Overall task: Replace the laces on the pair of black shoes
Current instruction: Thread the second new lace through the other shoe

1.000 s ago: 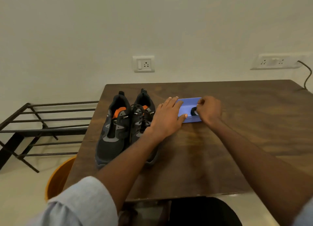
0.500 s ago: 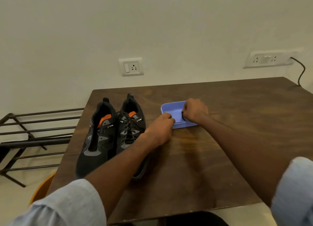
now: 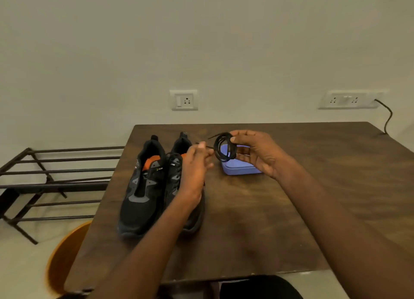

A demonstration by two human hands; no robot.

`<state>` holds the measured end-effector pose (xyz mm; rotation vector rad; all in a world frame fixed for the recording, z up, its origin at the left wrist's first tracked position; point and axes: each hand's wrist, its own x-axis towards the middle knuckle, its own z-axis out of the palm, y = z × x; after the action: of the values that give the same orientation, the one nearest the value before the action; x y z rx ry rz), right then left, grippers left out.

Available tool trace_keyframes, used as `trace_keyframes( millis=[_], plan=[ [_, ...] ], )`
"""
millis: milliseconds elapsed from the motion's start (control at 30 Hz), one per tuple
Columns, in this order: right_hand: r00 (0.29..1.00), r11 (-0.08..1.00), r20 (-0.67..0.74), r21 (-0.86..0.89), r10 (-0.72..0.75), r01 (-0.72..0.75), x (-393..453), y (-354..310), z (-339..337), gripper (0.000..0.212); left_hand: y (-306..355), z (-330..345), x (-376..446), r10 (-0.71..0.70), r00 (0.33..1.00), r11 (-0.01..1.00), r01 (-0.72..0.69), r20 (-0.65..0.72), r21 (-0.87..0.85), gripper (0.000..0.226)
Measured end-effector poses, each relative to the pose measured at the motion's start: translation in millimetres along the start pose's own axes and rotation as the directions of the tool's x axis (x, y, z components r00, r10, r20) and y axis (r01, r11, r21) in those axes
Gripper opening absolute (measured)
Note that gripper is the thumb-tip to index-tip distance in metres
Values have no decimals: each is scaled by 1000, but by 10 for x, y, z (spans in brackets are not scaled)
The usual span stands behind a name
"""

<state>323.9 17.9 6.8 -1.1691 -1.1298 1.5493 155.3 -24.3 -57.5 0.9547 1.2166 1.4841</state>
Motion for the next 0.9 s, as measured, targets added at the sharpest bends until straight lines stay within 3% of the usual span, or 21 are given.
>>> trace_keyframes(
  millis=[67,100,233,300,367,400,467,500,533,600,633,667,700,767,833,900],
  plan=[
    [999,1000,47,-10,7,-6,-153,49,214,16,242,-237,-215,-145,987,915,158,63,-371,37],
    [998,1000,59,-23,5,-4,-236,87,316,17,319,-342,-305,-146,986,894,164,74,-418,39],
    [1000,1000,27,0,11,-11,-451,378,773,14,466,-794,-564,-25,985,951,-29,-168,-308,23],
    [991,995,-124,96,47,-35,-455,542,959,11,476,-1023,-614,41,966,949,-118,-256,-292,24],
    [930,966,-356,257,86,9,-428,644,1024,12,460,-1224,-673,60,960,930,-153,-274,-333,25],
    [872,975,-485,216,70,42,-413,715,1034,14,419,-1335,-706,53,958,921,-157,-283,-356,24],
    [736,985,-669,-169,-104,-14,-434,873,990,21,346,-1460,-735,35,958,922,-140,-284,-360,22],
    [698,908,-664,-416,-267,-48,-484,960,969,29,306,-1478,-734,25,963,924,-125,-270,-362,21],
    [685,782,-567,-623,-458,7,-537,1042,954,40,280,-1473,-728,16,969,921,-109,-245,-374,20],
    [641,554,-253,-767,-724,323,-580,1147,1024,50,264,-1450,-624,29,986,921,-90,-165,-380,16],
    [680,547,-118,-699,-724,460,-579,1157,1088,48,249,-1422,-572,40,992,926,-80,-116,-368,15],
    [764,643,-17,-552,-645,530,-601,1106,1172,43,255,-1384,-542,49,997,929,-70,-66,-363,17],
    [847,753,86,-416,-525,509,-627,1075,1256,36,257,-1368,-521,53,998,930,-60,-28,-362,21],
    [903,853,248,-315,-350,417,-617,1057,1333,26,246,-1377,-457,58,998,936,-55,-1,-348,27],
    [917,840,248,-379,-312,388,-583,1085,1276,14,253,-1479,-418,52,999,950,-54,-17,-307,21],
    [934,846,78,-403,-349,350,-523,1084,1128,11,271,-1626,-367,41,995,958,-65,-91,-281,20]
  ],
)
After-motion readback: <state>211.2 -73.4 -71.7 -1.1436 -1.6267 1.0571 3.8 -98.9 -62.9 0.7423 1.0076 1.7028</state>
